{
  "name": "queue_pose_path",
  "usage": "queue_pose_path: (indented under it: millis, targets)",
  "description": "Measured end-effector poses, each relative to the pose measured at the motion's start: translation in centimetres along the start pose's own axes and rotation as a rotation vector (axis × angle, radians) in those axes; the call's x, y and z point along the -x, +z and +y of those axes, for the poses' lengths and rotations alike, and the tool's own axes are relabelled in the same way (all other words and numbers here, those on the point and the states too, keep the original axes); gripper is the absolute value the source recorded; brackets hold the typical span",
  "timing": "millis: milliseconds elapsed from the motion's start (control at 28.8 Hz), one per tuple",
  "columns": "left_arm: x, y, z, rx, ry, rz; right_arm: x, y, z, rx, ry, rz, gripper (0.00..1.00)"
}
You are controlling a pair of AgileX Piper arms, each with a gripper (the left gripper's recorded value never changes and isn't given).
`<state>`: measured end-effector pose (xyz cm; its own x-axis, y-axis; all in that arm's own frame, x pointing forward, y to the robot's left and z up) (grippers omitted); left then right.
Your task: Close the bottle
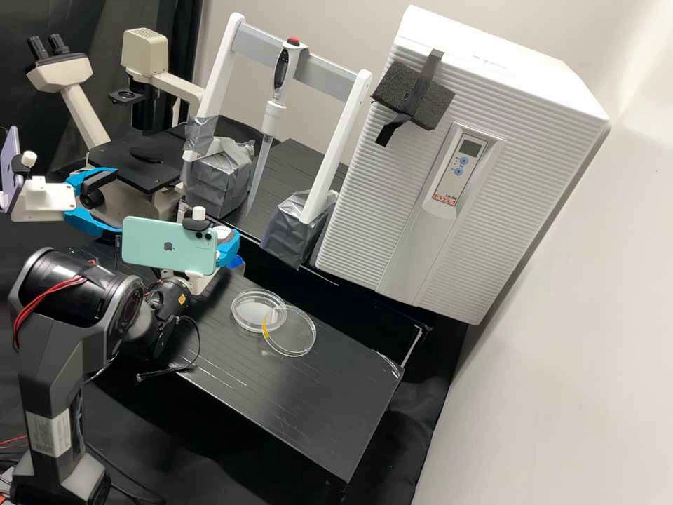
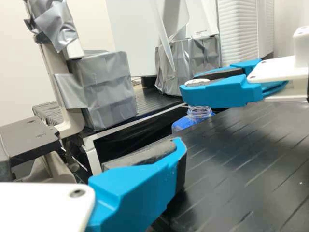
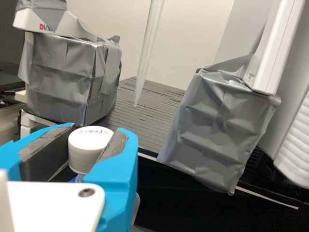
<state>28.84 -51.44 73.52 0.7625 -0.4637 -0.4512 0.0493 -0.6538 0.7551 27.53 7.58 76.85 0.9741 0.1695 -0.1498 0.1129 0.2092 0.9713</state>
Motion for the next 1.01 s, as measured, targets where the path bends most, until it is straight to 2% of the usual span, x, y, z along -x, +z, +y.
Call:
queue_pose_path:
  millis: [139,591,1007]
  targets:
    - [-0.27,-0.1,0.3,-0.007,0.01,0.0,0.3,0.2,-0.3,-0.003,-0.011,-0.007,0.0]
    - [-0.27,-0.1,0.3,-0.007,0.01,0.0,0.3,0.2,-0.2,-0.005,-0.009,-0.006,0.0]
    - [-0.21,-0.1,0.2,-0.005,0.006,0.0,-0.2,0.5,0.7,-0.005,0.027,-0.018,0.0]
